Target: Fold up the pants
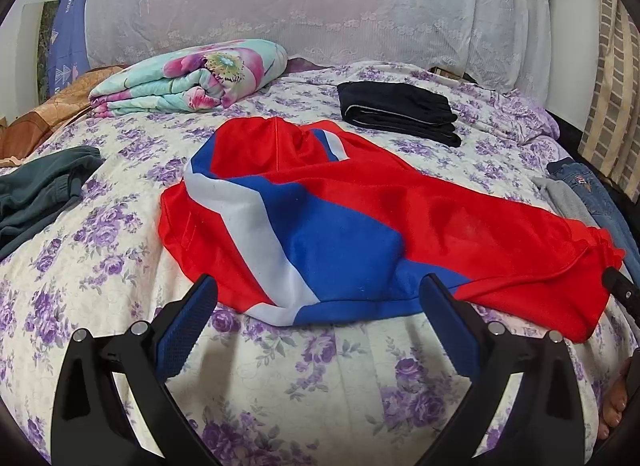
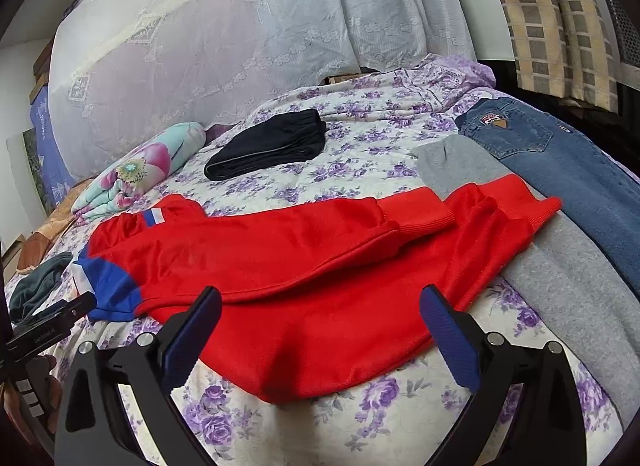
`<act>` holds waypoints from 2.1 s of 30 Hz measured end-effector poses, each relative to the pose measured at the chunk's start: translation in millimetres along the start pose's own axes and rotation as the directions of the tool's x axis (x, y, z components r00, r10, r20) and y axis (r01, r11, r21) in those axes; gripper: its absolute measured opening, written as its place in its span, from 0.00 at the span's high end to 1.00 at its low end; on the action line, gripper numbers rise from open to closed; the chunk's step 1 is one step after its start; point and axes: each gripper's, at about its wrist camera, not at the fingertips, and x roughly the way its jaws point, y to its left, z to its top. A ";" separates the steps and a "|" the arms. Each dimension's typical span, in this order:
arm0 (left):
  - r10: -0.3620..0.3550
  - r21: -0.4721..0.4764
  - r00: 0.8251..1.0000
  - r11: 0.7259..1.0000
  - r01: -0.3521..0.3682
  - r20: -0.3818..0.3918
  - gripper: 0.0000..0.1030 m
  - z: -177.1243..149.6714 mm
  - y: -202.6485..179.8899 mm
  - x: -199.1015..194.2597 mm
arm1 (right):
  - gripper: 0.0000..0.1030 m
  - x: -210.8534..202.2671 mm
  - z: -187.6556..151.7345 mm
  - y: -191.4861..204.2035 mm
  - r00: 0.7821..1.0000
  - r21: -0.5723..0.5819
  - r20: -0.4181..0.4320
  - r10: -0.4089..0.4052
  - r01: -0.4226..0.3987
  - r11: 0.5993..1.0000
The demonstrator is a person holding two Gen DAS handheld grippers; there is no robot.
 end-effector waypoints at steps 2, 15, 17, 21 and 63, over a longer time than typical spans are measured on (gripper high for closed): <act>0.005 0.002 1.000 1.000 -0.005 0.008 0.05 -1.1 -0.2 -1.1 | 0.03 -0.6 0.4 0.1 1.000 -0.002 0.006 -0.006 0.006 1.000; -0.014 -0.008 1.000 1.000 0.014 -0.026 0.05 -0.8 2.5 5.7 | 0.03 9.4 -4.1 5.9 0.999 -0.005 -0.043 0.003 -0.003 1.000; -0.014 -0.014 0.999 1.000 0.013 -0.031 0.05 -0.9 3.7 6.6 | 0.03 10.7 -3.7 5.2 0.999 -0.002 -0.049 0.004 -0.004 1.000; -0.013 -0.025 0.999 1.000 0.012 -0.034 0.05 -0.8 5.8 7.1 | 0.03 13.1 -3.6 5.7 0.998 -0.005 -0.061 0.007 -0.007 1.000; 0.075 0.028 0.997 0.997 -0.074 -0.024 0.05 -1.3 -3.0 5.4 | 0.03 5.4 -4.4 2.1 0.999 0.015 -0.023 -0.026 0.026 1.000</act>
